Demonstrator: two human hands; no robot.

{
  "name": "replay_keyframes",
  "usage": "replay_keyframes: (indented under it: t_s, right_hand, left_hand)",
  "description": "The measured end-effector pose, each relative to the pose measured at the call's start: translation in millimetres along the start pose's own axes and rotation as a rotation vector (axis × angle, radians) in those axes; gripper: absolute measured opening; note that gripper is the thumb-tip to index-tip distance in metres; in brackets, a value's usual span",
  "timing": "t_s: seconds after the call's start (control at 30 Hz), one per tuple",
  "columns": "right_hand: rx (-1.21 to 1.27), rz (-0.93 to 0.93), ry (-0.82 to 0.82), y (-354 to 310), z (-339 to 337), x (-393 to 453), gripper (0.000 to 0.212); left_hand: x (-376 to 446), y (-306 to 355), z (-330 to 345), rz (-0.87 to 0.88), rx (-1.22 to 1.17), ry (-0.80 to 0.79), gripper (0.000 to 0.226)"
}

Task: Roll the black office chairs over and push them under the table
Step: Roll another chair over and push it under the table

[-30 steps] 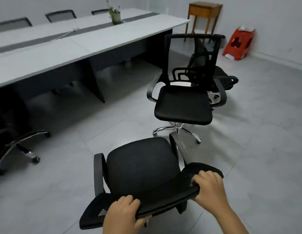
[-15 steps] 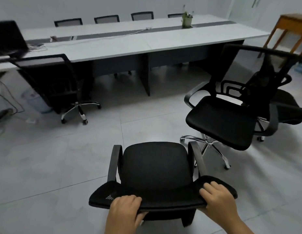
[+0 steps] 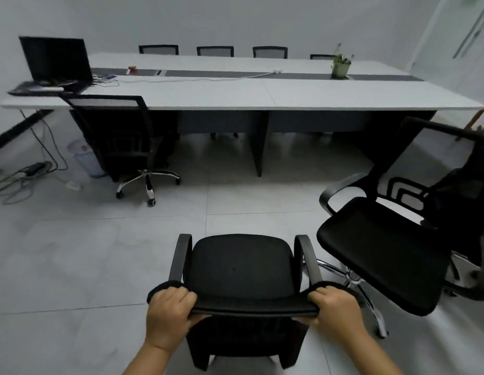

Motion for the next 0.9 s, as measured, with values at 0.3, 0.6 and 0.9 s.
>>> replay_keyframes:
  t_s: [0.3, 0.6, 0.9]
  right_hand:
    - [-0.058, 0.011, 0.101, 10.3, 53.4, 172.2, 0.057]
    - [-0.061, 0.042, 0.158, 23.0, 98.7, 336.1, 0.060]
    - [-0.027, -0.001, 0.154, 46.0, 151.9, 503.5, 0.065]
  left_hand:
    - [133.7, -104.2, 78.9, -0.030, 0.024, -0.098, 0.072]
    - [254.1, -196.8, 152.2, -0.028, 0.033, -0.150, 0.063]
    - [379.3, -283.2, 218.4, -0.015, 0.068, -0.194, 0.051]
Point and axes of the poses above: each hand's wrist, its own x-axis towards the middle knuckle, its own z-axis out of the palm, y = z × x, the point moved 2 cm from there along x, towards the middle knuckle, and after that the axes turned 6 degrees about -y, right-handed, at the moved point
